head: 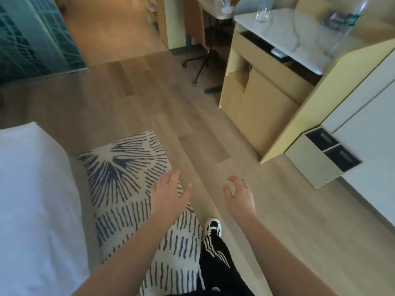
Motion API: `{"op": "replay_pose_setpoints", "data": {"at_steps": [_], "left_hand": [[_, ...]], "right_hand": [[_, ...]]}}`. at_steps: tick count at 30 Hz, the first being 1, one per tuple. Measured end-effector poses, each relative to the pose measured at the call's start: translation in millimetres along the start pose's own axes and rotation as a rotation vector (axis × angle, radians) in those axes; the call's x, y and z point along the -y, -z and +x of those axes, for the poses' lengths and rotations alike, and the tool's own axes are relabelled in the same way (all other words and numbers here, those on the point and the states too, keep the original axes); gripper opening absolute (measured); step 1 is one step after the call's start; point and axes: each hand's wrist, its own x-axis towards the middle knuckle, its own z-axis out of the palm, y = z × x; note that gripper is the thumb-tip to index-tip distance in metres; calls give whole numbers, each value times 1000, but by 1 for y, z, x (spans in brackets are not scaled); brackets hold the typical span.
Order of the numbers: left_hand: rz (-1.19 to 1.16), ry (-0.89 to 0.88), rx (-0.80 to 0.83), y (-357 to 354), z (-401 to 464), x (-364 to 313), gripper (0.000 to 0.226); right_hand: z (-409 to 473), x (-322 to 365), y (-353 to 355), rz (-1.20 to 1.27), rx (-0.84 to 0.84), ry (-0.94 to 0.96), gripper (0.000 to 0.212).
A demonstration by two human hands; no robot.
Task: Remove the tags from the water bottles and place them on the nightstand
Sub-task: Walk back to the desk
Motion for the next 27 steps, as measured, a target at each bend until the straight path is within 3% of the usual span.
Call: {"op": "replay_pose_setpoints", "data": {"at_steps": [6, 15, 27], "left_hand": [[7, 120, -28, 4, 142, -39, 61], [-8, 112, -79, 33, 316, -97, 61], [-13, 26, -64, 59, 593, -74, 63]], "right_hand": [[169, 15, 18, -46, 80, 71, 35], [360, 65, 31, -21, 84, 142, 35], [611, 151, -30, -28, 58, 136, 36]]}}
